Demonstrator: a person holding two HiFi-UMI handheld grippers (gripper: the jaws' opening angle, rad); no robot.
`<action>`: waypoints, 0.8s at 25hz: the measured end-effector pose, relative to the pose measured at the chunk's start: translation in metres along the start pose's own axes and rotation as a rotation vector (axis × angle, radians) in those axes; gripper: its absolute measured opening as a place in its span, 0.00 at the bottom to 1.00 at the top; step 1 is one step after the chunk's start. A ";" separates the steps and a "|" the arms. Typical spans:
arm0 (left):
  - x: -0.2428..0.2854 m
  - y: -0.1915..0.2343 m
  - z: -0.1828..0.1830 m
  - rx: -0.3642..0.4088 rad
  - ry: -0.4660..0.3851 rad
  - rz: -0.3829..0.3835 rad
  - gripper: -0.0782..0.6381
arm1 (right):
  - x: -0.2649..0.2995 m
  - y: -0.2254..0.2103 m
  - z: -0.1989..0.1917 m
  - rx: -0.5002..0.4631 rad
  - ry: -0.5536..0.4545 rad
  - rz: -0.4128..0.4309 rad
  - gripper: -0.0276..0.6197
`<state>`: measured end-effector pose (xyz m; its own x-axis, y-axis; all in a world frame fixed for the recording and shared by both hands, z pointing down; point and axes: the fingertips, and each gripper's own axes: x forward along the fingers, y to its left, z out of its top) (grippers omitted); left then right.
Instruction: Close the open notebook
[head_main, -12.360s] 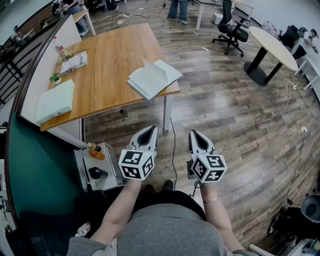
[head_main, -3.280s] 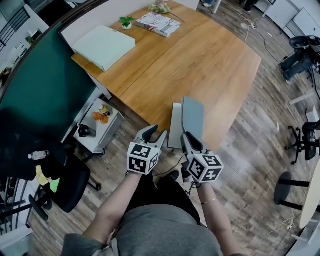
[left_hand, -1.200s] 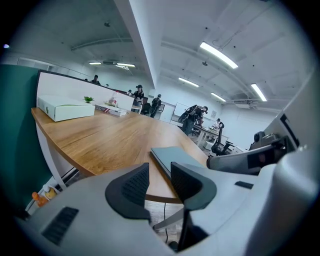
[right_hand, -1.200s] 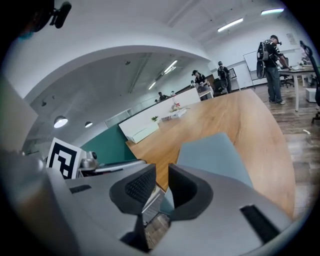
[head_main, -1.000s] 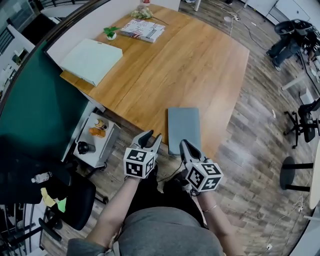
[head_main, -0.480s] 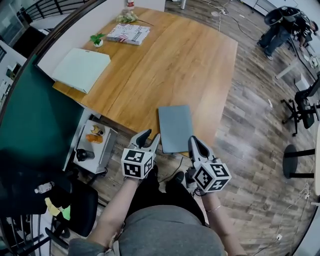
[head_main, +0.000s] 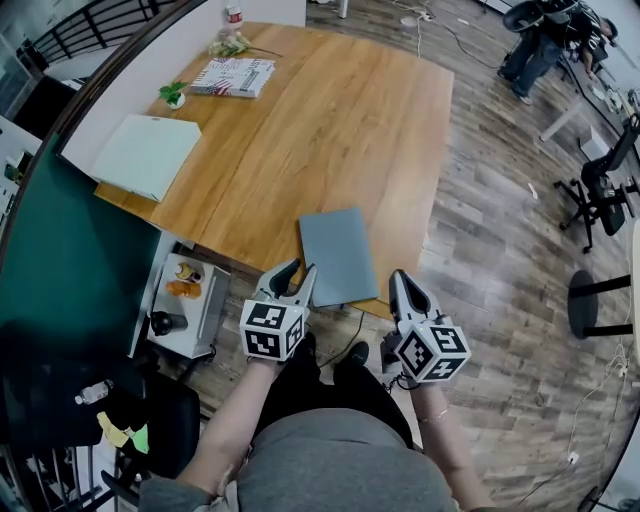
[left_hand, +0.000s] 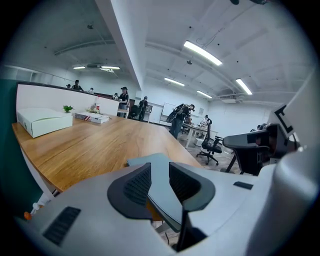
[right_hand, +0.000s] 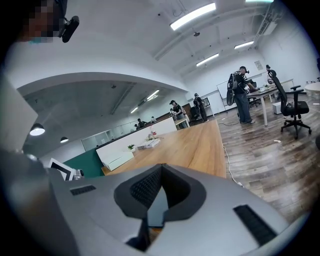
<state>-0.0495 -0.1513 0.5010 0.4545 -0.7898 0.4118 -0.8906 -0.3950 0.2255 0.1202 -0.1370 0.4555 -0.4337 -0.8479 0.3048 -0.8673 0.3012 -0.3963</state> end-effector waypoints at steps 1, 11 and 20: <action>0.001 -0.002 0.001 0.004 -0.001 -0.002 0.28 | -0.002 -0.004 0.001 0.000 -0.002 -0.008 0.05; 0.008 -0.012 0.011 0.029 -0.011 -0.001 0.26 | -0.016 -0.032 0.008 -0.035 -0.019 -0.065 0.05; 0.007 -0.011 0.008 0.004 -0.009 0.034 0.26 | -0.019 -0.049 0.013 -0.054 -0.018 -0.077 0.05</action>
<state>-0.0364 -0.1565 0.4940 0.4235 -0.8072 0.4112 -0.9058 -0.3696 0.2074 0.1742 -0.1418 0.4578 -0.3610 -0.8771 0.3170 -0.9101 0.2570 -0.3251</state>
